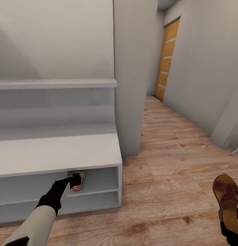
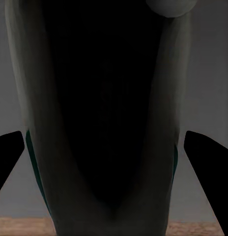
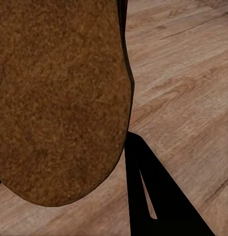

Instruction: Pick up the two gym shoes and the two sandals from the corridor floor and place them onto the hallstand (shoe rack) in the corridor, making sure they are on the rack and not on the floor. Arrange them so the two gym shoes are next to each other and the two sandals are next to each other.

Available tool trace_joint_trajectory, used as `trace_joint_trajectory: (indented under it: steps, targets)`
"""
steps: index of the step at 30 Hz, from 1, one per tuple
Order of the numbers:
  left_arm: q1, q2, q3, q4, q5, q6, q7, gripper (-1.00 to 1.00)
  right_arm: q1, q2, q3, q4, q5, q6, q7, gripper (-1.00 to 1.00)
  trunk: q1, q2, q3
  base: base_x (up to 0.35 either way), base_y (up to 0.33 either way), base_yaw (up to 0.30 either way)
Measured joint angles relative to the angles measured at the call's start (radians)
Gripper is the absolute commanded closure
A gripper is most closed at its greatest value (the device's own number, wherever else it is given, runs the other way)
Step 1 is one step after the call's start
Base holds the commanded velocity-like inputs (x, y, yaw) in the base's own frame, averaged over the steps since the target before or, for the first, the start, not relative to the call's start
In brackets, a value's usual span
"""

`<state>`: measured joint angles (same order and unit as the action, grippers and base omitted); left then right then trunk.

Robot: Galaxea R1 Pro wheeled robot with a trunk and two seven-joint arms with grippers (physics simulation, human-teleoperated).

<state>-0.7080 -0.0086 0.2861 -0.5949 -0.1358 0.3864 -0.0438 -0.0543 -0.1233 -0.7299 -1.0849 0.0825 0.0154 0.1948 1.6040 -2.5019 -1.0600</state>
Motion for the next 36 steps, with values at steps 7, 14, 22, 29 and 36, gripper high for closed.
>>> trace_joint_trajectory:
  steps: [7, 14, 22, 29, 36]
  targets:
    - [0.002, 0.0, 0.002, 0.031, -0.011, 0.001, 0.001, -1.0, 0.0, 0.0, 0.0, 0.001, 0.0, 0.0, 0.0, 1.0, 0.0, 0.0, 0.0, 0.0, 0.0, 0.0]
    - [0.003, 0.001, 0.006, 0.029, -0.011, -0.001, 0.001, -1.0, 0.0, 0.0, 0.0, 0.001, 0.0, 0.0, 0.0, 1.0, 0.0, 0.0, 0.0, 0.0, 0.0, 0.0]
    - [0.004, 0.0, 0.007, 0.029, -0.01, -0.001, 0.001, -1.0, 0.0, 0.0, 0.0, 0.001, 0.0, 0.0, 0.0, 1.0, 0.001, 0.0, 0.0, -0.21, 0.0, 0.0]
    - [0.005, 0.0, 0.007, 0.03, -0.01, -0.001, 0.001, -1.0, 0.0, 0.0, 0.0, 0.001, 0.0, 0.0, 0.0, 1.0, 0.001, 0.0, 0.0, -0.319, 0.001, 0.0]
    - [0.005, 0.001, 0.008, 0.029, -0.01, -0.001, 0.0, -1.0, 0.0, 0.0, 0.0, 0.002, 0.0, 0.0, 0.0, 1.0, 0.001, 0.0, 0.0, -0.327, 0.071, 0.0]
